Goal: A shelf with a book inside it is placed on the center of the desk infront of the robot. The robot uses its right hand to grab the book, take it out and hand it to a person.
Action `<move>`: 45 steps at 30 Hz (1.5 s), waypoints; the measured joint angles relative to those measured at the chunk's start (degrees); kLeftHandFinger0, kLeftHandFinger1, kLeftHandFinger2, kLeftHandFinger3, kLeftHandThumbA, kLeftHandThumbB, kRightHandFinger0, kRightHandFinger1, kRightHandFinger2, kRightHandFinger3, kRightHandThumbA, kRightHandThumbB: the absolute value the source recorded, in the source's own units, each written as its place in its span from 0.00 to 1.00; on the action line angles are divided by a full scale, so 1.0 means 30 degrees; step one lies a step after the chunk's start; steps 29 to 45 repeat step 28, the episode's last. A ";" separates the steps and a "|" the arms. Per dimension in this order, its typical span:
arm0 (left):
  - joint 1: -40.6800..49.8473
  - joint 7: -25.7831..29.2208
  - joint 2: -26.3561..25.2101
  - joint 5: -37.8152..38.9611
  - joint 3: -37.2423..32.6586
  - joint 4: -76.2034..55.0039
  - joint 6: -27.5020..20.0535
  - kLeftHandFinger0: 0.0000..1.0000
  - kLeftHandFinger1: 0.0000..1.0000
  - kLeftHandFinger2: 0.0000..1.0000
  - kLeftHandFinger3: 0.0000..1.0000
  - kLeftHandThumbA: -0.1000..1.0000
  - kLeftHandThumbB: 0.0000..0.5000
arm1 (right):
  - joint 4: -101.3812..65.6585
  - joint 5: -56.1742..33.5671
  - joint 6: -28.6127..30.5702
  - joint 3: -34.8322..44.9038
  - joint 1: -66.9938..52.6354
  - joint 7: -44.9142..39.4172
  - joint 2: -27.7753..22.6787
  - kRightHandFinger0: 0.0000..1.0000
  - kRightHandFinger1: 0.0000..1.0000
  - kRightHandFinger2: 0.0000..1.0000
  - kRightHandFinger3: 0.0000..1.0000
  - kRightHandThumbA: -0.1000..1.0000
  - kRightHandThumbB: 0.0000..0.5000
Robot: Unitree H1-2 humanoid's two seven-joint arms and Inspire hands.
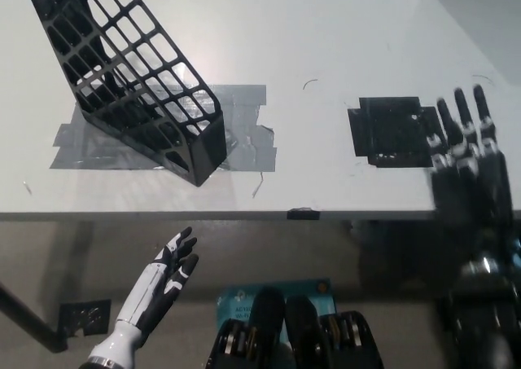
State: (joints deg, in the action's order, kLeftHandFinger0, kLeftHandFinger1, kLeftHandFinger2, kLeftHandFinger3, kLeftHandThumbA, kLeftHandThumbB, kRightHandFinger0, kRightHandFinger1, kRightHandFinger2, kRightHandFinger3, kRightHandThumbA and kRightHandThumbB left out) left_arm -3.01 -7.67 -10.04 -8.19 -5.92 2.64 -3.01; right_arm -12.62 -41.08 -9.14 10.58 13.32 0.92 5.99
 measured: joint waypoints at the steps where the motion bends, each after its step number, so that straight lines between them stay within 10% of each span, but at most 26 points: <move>1: 0.0013 0.0000 0.0000 0.0000 0.0007 0.0001 0.0000 1.00 1.00 1.00 1.00 0.92 0.54 | -0.0504 0.0367 0.0142 -0.0411 -0.0691 -0.0187 -0.0298 1.00 1.00 1.00 1.00 1.00 0.98; 11: 0.0401 0.0000 0.0003 0.0007 -0.0018 0.0010 -0.0008 1.00 1.00 1.00 1.00 0.92 0.55 | -0.0133 0.4476 0.2079 -0.3212 -0.5335 -0.1036 -0.2555 1.00 1.00 1.00 1.00 1.00 0.77; 27: 0.2472 0.0034 0.0340 -0.0005 0.0006 0.0004 -0.0295 1.00 1.00 1.00 1.00 0.93 0.54 | 0.4655 0.8182 0.6047 -0.4571 -0.6495 -0.2010 -0.2977 1.00 1.00 1.00 1.00 1.00 0.76; 45: 0.2478 0.0036 0.0346 -0.0009 0.0011 0.0002 -0.0301 1.00 1.00 1.00 1.00 0.93 0.54 | 0.4721 0.8268 0.6160 -0.4583 -0.6495 -0.2041 -0.2976 1.00 1.00 1.00 1.00 1.00 0.76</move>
